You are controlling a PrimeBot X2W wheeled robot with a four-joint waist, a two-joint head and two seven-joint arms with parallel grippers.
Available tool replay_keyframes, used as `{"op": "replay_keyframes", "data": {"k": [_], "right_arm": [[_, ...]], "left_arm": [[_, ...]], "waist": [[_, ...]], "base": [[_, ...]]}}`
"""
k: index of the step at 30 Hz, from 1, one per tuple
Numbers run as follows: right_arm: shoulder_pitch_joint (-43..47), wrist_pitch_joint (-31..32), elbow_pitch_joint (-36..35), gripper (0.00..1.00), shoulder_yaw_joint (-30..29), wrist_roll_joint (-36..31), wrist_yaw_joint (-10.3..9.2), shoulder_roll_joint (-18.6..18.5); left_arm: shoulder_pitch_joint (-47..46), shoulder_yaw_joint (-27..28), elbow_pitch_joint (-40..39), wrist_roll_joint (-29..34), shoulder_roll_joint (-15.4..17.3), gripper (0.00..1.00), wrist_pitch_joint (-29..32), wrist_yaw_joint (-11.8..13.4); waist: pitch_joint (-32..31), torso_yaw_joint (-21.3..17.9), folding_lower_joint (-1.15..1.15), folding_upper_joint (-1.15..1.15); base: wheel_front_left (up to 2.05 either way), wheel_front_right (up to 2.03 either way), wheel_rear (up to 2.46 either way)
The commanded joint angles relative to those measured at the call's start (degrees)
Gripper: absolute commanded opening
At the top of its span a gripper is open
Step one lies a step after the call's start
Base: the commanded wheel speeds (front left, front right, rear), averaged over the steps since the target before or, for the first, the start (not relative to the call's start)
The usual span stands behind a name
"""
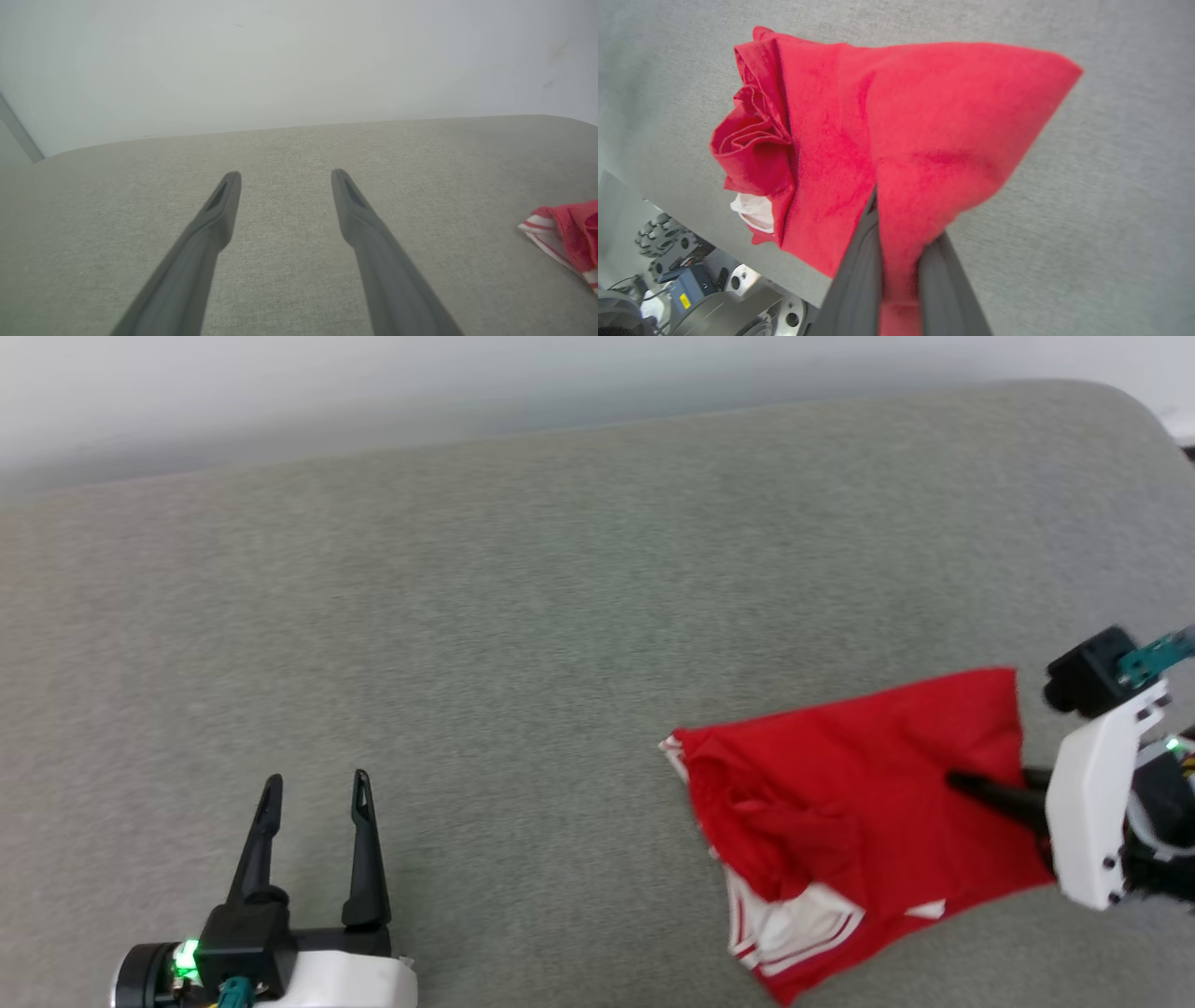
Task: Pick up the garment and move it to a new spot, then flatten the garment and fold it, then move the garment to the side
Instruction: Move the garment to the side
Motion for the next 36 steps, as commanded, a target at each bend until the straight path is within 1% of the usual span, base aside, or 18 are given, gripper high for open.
{"op": "replay_keyframes", "data": {"k": [1,6,9,12,16,21,24,25,28,35,36], "right_arm": [[-2.28,-0.53,-0.35,0.00,0.66,-1.15,-0.06,-1.46],[-8.06,-2.11,0.52,0.00,2.07,-3.30,-0.05,-6.07],[-11.40,-3.30,2.26,0.00,2.65,-4.68,-0.05,-7.63],[-14.15,-5.44,5.78,0.00,2.39,-6.54,-0.06,-9.16],[-17.32,-8.61,11.87,0.00,1.28,-9.16,-0.06,-10.62],[-21.02,-11.98,21.34,0.00,-2.15,-12.53,-0.06,-11.42],[-22.76,-13.47,26.38,0.00,-3.85,-14.48,-0.06,-10.85],[-22.76,-13.47,26.38,0.00,-3.85,-14.48,-0.06,-10.85],[-24.33,-14.81,30.34,0.00,-5.80,-16.61,-0.06,-10.42],[-24.93,-16.06,35.61,0.00,-8.99,-19.79,-0.06,-7.03],[-25.01,-16.20,36.39,0.37,-9.51,-20.60,-0.06,-6.53]], "left_arm": [[-0.63,0.58,-0.47,0.35,0.03,1.00,-0.12,-0.04],[-2.42,2.15,-1.15,0.98,1.00,1.00,-0.12,-0.88],[-3.83,3.54,-2.15,1.36,1.96,1.00,-0.12,-0.98],[-5.23,4.06,-3.07,1.78,2.84,1.00,-0.12,-1.40],[-6.98,4.32,-4.57,2.33,4.01,1.00,-0.12,-1.96],[-8.62,4.35,-6.65,2.69,5.01,1.00,-0.12,-1.92],[-9.06,4.26,-7.33,2.73,5.20,1.00,-0.10,-1.83],[-9.06,4.26,-7.33,2.73,5.20,1.00,-0.10,-1.83],[-9.72,4.04,-7.87,2.75,5.29,1.00,-0.04,-1.70],[-10.17,3.53,-8.54,2.42,5.07,1.00,0.06,-1.21],[-10.17,3.36,-8.37,2.36,4.94,1.00,0.06,-1.26]], "waist": [[1.79,-5.03,0.00,0.00],[5.20,-10.46,0.00,0.00],[8.31,-13.07,0.00,0.00],[11.51,-14.19,0.00,0.00],[15.64,-14.36,0.00,0.00],[19.53,-13.64,0.00,0.00],[20.95,-13.10,0.00,0.00],[20.95,-13.10,0.00,0.00],[21.88,-12.50,0.00,0.00],[21.89,-11.59,0.00,0.00],[21.39,-11.38,0.00,0.00]], "base": [[0.00,0.00,0.00],[0.00,0.00,0.00],[0.00,0.00,0.00],[0.00,0.00,0.00],[0.00,0.00,0.00],[0.00,0.00,0.00],[0.00,0.00,0.00],[0.00,0.00,0.00],[0.00,0.00,0.00],[0.00,0.00,0.00],[0.00,0.00,0.00]]}}
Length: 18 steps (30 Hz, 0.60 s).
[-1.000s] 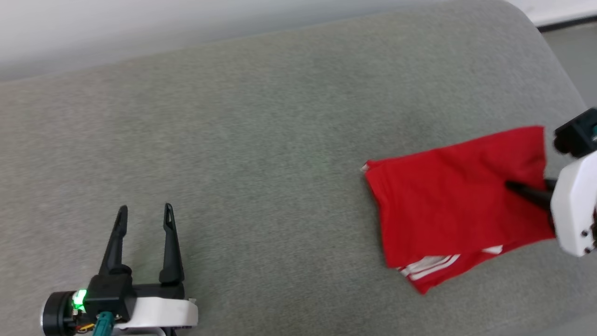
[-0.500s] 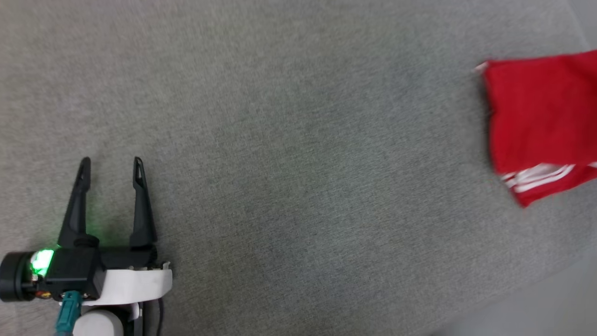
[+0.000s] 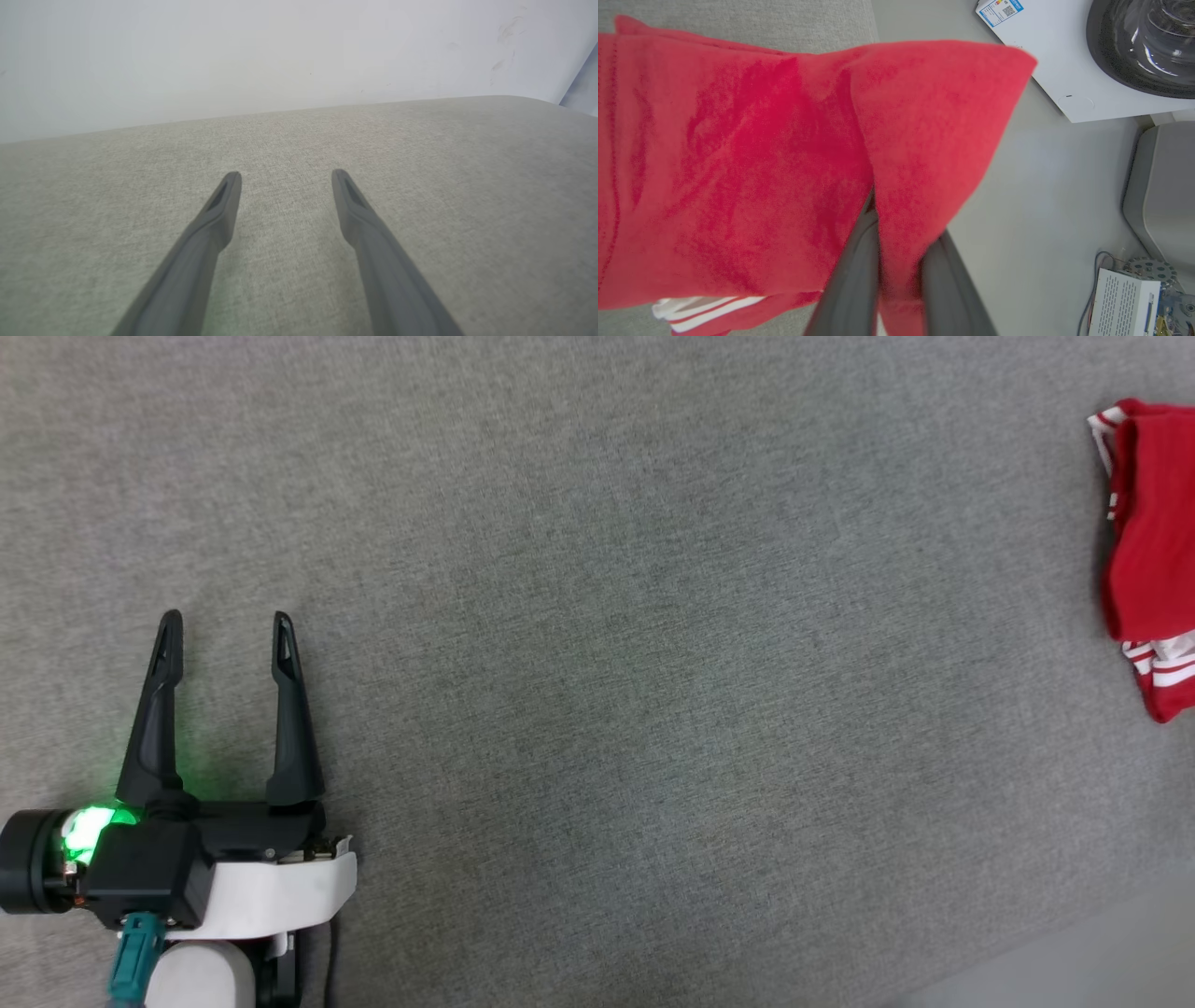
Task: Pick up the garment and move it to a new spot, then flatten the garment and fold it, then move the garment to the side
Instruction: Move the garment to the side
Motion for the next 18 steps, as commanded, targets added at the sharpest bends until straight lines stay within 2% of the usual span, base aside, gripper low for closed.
{"op": "replay_keyframes", "data": {"k": [1,5,8,13,18], "right_arm": [[-0.65,-0.56,0.39,1.00,-0.36,-0.86,-0.07,0.22],[-1.08,-3.36,2.74,1.00,-2.62,-5.54,-0.07,1.32],[-1.14,-8.12,3.35,1.00,-4.82,-10.02,-0.07,1.51],[-1.56,-21.13,1.10,1.00,-9.42,-20.18,-0.08,2.83],[1.05,-32.00,-2.22,1.00,-15.46,-27.65,-0.07,8.33]], "left_arm": [[-0.39,0.30,1.14,-0.07,0.20,1.00,0.28,0.27],[0.89,-0.24,1.73,-0.57,-0.90,1.00,0.23,0.82],[2.33,-0.67,2.60,-1.00,-1.73,1.00,0.22,1.09],[5.24,0.18,3.31,-1.48,-2.51,1.00,0.10,2.39],[8.01,-0.08,4.24,-1.32,-3.06,1.00,0.10,2.36]], "waist": [[-0.95,0.43,0.00,0.00],[-5.30,1.68,0.00,0.00],[-9.22,2.82,0.00,0.00],[-14.66,4.50,0.00,0.00],[-18.99,6.78,0.00,0.00]], "base": [[0.00,0.00,0.00],[0.00,0.00,0.00],[0.00,0.00,0.00],[0.00,0.00,0.00],[0.00,0.00,0.00]]}}
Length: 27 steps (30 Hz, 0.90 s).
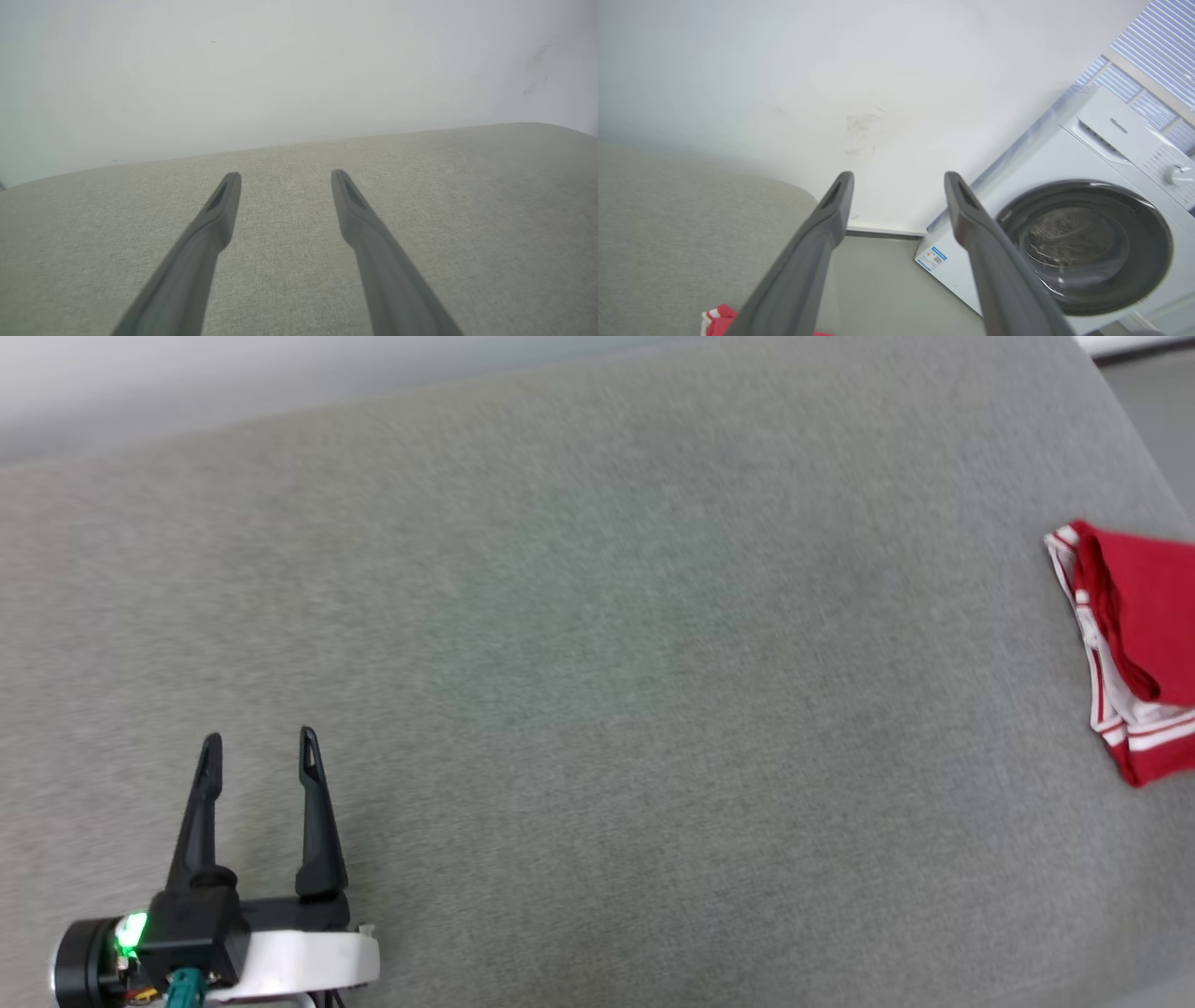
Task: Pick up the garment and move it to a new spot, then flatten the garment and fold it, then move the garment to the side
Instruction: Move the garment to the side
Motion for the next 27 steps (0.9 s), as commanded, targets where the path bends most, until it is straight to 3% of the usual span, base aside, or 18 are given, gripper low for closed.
{"op": "replay_keyframes", "data": {"k": [1,7,16,27], "right_arm": [[1.51,-1.08,-0.59,1.00,-0.46,-0.70,-0.07,1.23],[7.78,-7.78,-8.11,1.00,-4.39,-3.51,-0.07,9.38],[23.19,-8.74,-24.10,1.00,-5.81,-4.94,-0.07,22.45],[39.87,-8.77,-30.46,1.00,-5.12,-1.56,-0.07,31.78]], "left_arm": [[0.59,-0.16,0.18,0.17,-0.29,1.00,-0.12,0.31],[3.13,-0.90,1.72,-0.39,-0.82,1.00,-0.12,0.59],[4.61,-1.60,4.68,-0.73,-1.20,1.00,-0.12,0.16],[6.80,-2.65,7.42,-0.94,-1.49,1.00,-0.12,-0.46]], "waist": [[-2.93,2.51,0.00,0.00],[-6.83,5.69,0.00,0.00],[-11.17,9.82,0.00,0.00],[-15.61,12.76,0.00,0.00]], "base": [[0.00,0.00,0.00],[0.00,0.00,0.00],[0.00,0.00,0.00],[0.00,0.00,0.00]]}}
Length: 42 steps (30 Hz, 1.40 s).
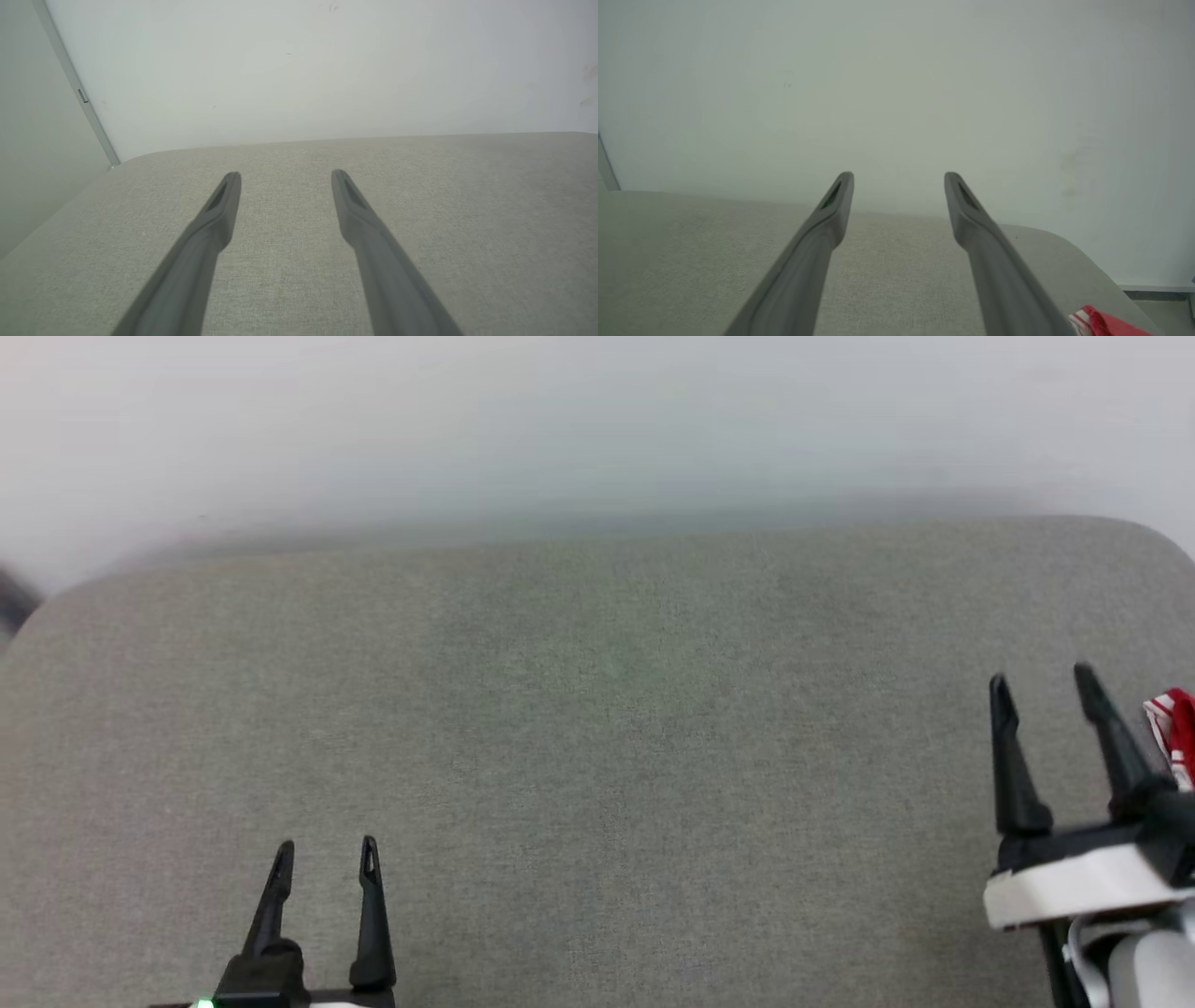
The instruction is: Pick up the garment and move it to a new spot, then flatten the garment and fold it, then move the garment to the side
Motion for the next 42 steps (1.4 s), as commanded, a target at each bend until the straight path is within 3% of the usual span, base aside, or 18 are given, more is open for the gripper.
{"op": "replay_keyframes", "data": {"k": [1,15,28,29,34,42], "right_arm": [[1.93,-0.08,-0.42,1.00,-0.17,0.45,-0.07,0.96],[16.05,-0.08,-5.68,1.00,-0.96,1.57,-0.06,5.08],[18.56,-0.09,-6.55,1.00,-0.32,3.15,-0.07,5.20],[18.22,0.00,-6.31,0.00,-0.33,2.99,-0.01,4.93],[18.28,0.21,-4.19,0.00,0.01,4.08,0.00,4.92],[15.88,2.50,-2.41,0.00,0.38,16.39,-0.01,4.25]], "left_arm": [[0.81,-0.19,0.29,-0.30,-0.06,1.00,-0.12,-0.14],[3.45,-1.04,1.55,-0.83,-0.18,1.00,-0.12,-1.21],[3.92,-0.70,2.52,-1.11,-0.23,1.00,-0.12,-1.67],[3.47,-0.73,2.43,-1.13,-0.13,0.00,0.00,-1.64],[3.83,-0.81,4.49,-2.27,-0.15,0.00,0.36,-1.74],[1.27,-0.39,5.87,-15.07,0.52,0.00,2.65,-3.01]], "waist": [[-0.95,0.63,0.01,0.00],[-4.35,2.15,0.01,0.00],[-5.16,2.28,0.01,0.00],[-5.16,2.29,0.01,0.00],[-5.15,2.29,0.01,0.00],[-4.97,2.28,0.01,0.00]], "base": [[0.00,0.00,0.00],[0.00,0.00,0.00],[0.00,0.00,0.00],[0.00,0.00,0.00],[0.00,0.00,0.00],[0.00,0.00,0.00]]}}
